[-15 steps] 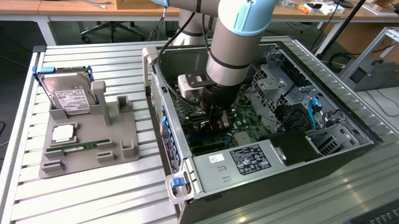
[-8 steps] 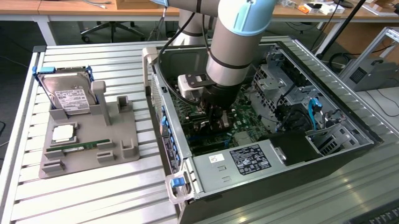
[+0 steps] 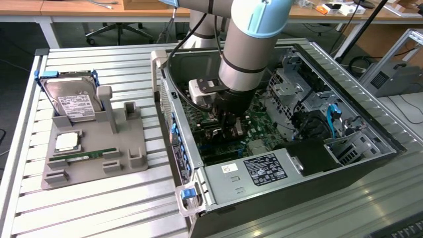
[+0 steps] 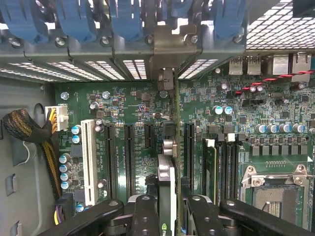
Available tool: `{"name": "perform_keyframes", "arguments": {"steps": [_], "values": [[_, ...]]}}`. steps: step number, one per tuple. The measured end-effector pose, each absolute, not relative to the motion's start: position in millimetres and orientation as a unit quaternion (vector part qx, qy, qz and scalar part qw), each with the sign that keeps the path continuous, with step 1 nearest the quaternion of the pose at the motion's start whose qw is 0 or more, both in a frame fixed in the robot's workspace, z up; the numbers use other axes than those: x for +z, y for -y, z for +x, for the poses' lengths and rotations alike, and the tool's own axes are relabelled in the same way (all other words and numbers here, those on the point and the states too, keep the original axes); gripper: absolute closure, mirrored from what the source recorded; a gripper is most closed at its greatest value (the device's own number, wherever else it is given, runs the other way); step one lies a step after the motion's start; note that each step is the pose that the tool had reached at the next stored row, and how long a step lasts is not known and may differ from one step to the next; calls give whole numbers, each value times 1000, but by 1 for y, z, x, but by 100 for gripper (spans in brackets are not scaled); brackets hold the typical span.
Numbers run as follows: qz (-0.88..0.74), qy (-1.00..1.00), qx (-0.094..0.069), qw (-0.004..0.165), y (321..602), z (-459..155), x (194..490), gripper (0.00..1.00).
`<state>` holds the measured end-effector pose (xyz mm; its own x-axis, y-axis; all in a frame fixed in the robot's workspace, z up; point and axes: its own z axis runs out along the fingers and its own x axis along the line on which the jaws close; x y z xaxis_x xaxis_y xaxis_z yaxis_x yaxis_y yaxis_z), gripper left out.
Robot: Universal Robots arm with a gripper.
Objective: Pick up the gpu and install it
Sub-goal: 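Insert the gpu into the slot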
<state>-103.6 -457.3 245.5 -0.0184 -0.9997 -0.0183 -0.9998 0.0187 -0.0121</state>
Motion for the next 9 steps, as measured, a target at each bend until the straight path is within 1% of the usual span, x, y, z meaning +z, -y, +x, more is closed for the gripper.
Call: {"name": "perform_keyframes", "arguments": {"steps": [9], "values": [[-700,-714,2,11,457,-104,245,73]]}}
